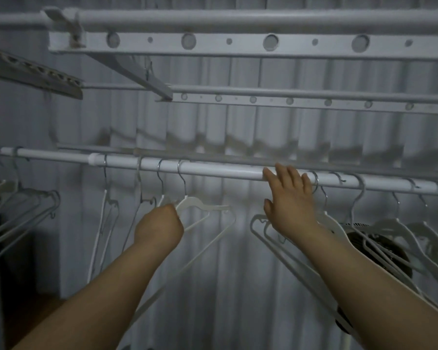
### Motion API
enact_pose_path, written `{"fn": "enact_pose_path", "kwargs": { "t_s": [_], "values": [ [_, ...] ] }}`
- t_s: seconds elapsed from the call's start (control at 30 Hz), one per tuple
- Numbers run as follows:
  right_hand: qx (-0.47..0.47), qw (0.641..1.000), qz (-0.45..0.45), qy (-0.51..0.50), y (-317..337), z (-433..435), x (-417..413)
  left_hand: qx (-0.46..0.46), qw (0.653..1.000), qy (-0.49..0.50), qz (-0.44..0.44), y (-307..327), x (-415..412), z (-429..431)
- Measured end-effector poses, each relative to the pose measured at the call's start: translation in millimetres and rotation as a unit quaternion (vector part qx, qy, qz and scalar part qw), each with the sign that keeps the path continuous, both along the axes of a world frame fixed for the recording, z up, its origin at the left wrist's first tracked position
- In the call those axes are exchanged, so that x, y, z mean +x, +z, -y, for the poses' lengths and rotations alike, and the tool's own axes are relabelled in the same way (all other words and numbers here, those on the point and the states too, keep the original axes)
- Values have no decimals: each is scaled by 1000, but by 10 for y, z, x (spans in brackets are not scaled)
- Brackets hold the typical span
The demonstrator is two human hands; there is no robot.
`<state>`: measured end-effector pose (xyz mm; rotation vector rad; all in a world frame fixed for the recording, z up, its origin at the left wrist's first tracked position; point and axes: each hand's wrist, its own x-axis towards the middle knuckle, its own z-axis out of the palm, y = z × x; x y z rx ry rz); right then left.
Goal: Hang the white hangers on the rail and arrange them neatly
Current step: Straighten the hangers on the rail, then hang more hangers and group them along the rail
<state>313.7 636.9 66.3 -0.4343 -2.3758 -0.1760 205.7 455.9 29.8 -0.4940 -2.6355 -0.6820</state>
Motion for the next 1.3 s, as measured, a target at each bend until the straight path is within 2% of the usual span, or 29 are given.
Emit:
{"fn": "enact_pose_path", "kwargs": {
  "t_s": [0.3, 0.53, 0.7, 0.83, 0.97, 1.07, 1.17, 1.23, 1.3],
  "values": [
    [0, 1000, -5, 0, -14, 50, -22, -22, 999, 6, 23, -1, -167, 113],
    [-7, 998, 62, -4, 74, 55, 139, 6, 990, -48, -133, -28, 8, 192],
    [-119, 991, -67, -5, 11, -107, 538, 95, 976, -152, -125, -19, 112, 103],
    [-196, 970, -122, -71, -132, -270, 936, 144, 966, -200, -79, -95, 192, 38],
    [-312, 940, -98, -95, -267, -383, 1146, 181, 944, -276, 4, -233, 383, -193],
    [-407, 908, -74, -65, -367, -427, 1272, 196, 911, -349, 100, -368, 565, -446],
    [-467, 883, 35, -17, -432, -466, 1385, 203, 876, -403, 169, -432, 793, -724],
    [-503, 860, 80, 41, -457, -524, 1423, 214, 859, -414, 212, -450, 975, -909],
    [-509, 852, 92, 79, -459, -605, 1445, 237, 852, -396, 247, -452, 1128, -1106]
  ]
}}
